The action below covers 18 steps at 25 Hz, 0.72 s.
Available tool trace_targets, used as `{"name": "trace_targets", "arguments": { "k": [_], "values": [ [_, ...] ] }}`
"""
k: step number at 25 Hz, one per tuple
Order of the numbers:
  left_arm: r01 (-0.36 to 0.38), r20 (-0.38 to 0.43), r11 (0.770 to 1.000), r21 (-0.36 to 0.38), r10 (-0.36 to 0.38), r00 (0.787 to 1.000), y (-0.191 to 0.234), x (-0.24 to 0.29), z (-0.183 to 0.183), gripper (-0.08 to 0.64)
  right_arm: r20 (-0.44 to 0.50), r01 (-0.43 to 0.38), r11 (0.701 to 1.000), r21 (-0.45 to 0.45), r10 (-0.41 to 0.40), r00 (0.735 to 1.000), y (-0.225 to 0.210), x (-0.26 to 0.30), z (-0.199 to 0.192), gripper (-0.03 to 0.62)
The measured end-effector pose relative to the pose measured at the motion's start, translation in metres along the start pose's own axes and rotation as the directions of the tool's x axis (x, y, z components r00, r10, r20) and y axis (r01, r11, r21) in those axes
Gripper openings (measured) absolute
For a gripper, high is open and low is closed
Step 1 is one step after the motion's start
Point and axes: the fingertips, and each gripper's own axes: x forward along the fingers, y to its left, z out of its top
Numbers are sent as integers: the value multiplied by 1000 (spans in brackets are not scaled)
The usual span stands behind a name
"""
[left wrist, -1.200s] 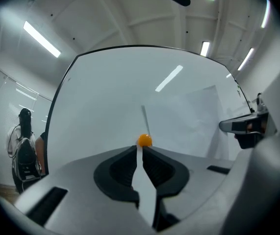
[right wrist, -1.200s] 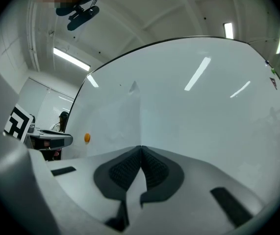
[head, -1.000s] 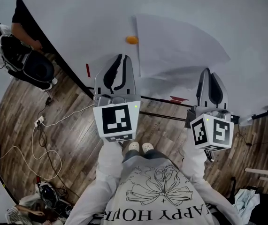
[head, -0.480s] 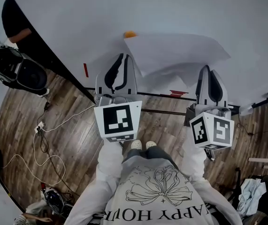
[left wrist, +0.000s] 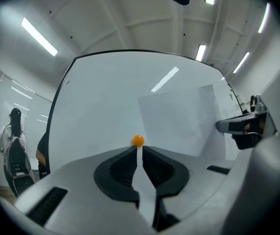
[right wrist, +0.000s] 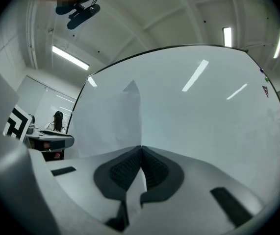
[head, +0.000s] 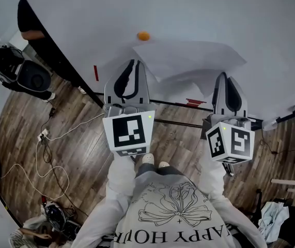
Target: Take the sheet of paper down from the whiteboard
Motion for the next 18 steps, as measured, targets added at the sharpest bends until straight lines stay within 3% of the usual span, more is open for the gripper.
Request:
{"name": "trace_targets", "arguments": {
  "k": [18],
  "values": [
    [-61,-17,998,21,61,998,-16,-16,6,35,-19,-52,999,5,52,998,-10,-4,0,2]
  ]
}}
